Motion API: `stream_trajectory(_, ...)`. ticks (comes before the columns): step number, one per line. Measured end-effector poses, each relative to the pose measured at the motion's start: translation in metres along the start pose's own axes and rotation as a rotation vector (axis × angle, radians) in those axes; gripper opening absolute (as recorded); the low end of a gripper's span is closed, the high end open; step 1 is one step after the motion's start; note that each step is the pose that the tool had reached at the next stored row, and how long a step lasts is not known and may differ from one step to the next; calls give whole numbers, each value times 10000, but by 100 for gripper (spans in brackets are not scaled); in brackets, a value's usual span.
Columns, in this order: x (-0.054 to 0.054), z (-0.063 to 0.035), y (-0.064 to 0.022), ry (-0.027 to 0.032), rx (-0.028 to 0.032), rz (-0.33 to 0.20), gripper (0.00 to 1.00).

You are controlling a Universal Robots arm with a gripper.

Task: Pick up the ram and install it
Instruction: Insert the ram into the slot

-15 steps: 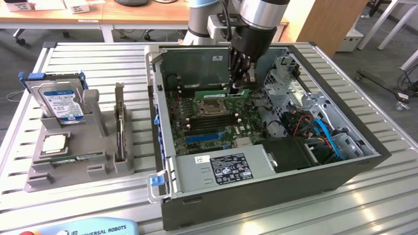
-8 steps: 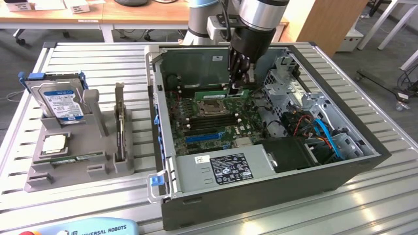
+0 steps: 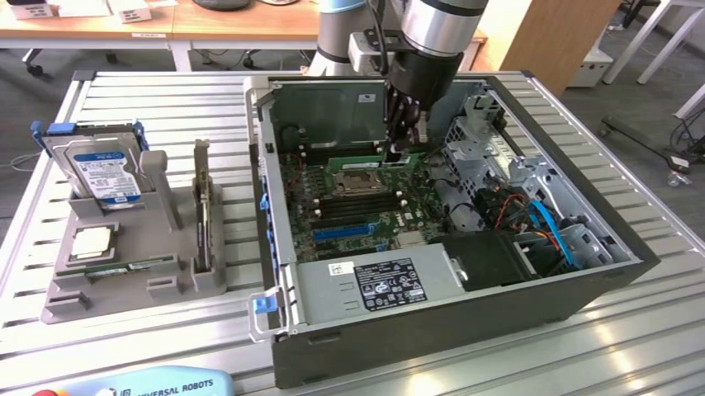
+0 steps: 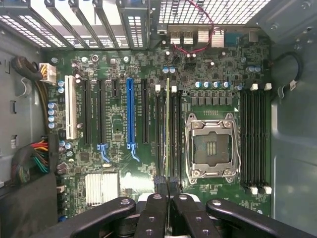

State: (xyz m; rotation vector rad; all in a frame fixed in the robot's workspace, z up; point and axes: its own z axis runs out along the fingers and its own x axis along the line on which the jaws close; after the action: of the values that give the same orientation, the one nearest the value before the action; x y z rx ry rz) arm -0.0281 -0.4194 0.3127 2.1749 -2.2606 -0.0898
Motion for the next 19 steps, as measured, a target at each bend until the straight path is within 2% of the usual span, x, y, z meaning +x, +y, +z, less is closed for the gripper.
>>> stream_trajectory(19, 2, 72, -3, 1, 21, -47, 11)
